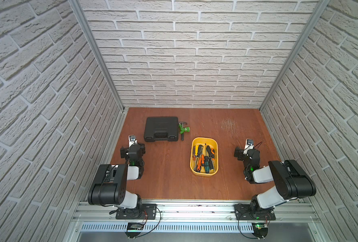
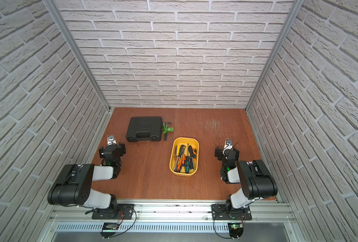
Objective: Put the screwdriver on the desktop into the storage box
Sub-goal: Reset both arms
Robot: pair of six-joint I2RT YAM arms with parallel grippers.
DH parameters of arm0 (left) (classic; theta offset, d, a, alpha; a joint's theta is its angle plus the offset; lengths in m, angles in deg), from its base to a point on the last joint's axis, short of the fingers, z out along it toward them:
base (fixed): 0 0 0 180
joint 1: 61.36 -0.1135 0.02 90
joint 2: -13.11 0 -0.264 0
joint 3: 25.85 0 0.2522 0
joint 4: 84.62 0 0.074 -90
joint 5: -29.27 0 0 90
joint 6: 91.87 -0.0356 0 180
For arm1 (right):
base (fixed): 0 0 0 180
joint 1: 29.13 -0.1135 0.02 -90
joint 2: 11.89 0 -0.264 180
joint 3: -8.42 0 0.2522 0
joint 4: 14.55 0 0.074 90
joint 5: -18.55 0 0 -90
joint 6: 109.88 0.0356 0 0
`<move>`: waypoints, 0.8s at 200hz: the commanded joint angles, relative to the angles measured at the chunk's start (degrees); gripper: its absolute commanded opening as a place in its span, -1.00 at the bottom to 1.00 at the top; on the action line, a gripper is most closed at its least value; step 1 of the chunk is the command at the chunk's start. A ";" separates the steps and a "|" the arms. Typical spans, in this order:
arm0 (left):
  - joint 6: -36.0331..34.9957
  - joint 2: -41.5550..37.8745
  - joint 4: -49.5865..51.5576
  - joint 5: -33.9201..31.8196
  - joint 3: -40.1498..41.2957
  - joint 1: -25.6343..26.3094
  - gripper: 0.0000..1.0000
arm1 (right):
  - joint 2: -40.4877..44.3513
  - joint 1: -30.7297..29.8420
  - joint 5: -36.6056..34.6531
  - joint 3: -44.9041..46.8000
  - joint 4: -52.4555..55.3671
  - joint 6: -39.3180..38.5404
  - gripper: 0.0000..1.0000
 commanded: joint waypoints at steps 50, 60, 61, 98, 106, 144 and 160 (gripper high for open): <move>2.04 2.24 2.54 11.48 -4.68 -3.33 0.97 | 2.96 0.00 0.66 -6.06 5.99 0.95 0.98; 1.59 2.55 1.48 10.82 -4.73 -2.93 0.97 | 2.26 -0.49 0.33 -6.08 4.92 0.35 0.98; 1.49 2.62 1.25 10.71 -4.66 -2.91 0.97 | 2.22 -0.54 0.27 -6.06 4.69 0.27 0.98; 1.21 2.31 1.88 10.55 -4.61 -2.45 0.97 | 1.51 -1.05 -0.33 -6.23 3.99 -0.32 0.98; 1.15 2.27 1.95 10.57 -4.67 -2.26 0.97 | 1.11 -1.12 -0.40 -6.00 2.90 -0.48 0.98; 1.58 2.10 2.92 12.62 -5.01 -3.15 0.96 | 0.94 -1.05 -0.50 -5.95 2.39 -0.50 0.98; 1.49 2.16 2.94 12.62 -5.04 -3.18 0.97 | 1.03 -1.12 -0.49 -5.99 2.71 -0.44 0.98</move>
